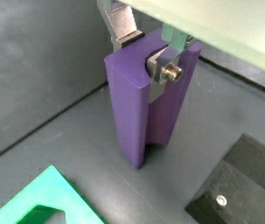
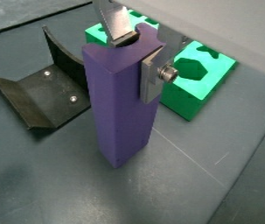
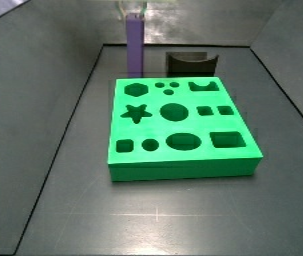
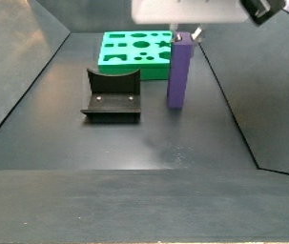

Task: Pick up the arch object. Move up. Place the arch object on the fixture. Regrasp the arch object. Rotate the arch object. Move to above the board. Insert the arch object.
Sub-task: Rotate the arch object.

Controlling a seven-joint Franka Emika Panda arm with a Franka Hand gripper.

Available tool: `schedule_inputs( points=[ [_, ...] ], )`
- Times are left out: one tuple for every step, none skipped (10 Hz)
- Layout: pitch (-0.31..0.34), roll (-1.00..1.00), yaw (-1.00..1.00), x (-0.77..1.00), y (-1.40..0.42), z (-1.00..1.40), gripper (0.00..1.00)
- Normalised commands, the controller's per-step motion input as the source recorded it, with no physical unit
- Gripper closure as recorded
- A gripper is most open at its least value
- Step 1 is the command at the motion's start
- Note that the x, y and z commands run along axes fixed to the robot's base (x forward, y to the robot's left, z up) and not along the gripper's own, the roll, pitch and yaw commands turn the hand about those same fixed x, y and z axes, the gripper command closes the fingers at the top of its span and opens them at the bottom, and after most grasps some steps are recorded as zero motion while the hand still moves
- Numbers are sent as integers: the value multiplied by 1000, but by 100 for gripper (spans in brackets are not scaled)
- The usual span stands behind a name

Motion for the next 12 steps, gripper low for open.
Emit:
schedule_inputs(
  points=[
    [-53,-38,-27,-4,23,-192,100],
    [-53,-38,-27,-4,23,-192,100],
    [-42,-40,-28,-17,20,-202,100],
    [-43,-40,-27,-13,21,-202,100],
    [-45,-40,-27,-10,23,-199,100],
    [-45,-40,-27,-8,23,-198,100],
    [-45,-40,-27,-8,23,-198,100],
    [-45,-40,-27,-8,23,-198,100],
    [-45,-40,-26,-8,23,-198,100],
    [-45,-40,-26,-8,23,-198,100],
    [-45,160,-26,0,0,0,0],
    [-38,133,7,0,0,1000,0]
  ],
)
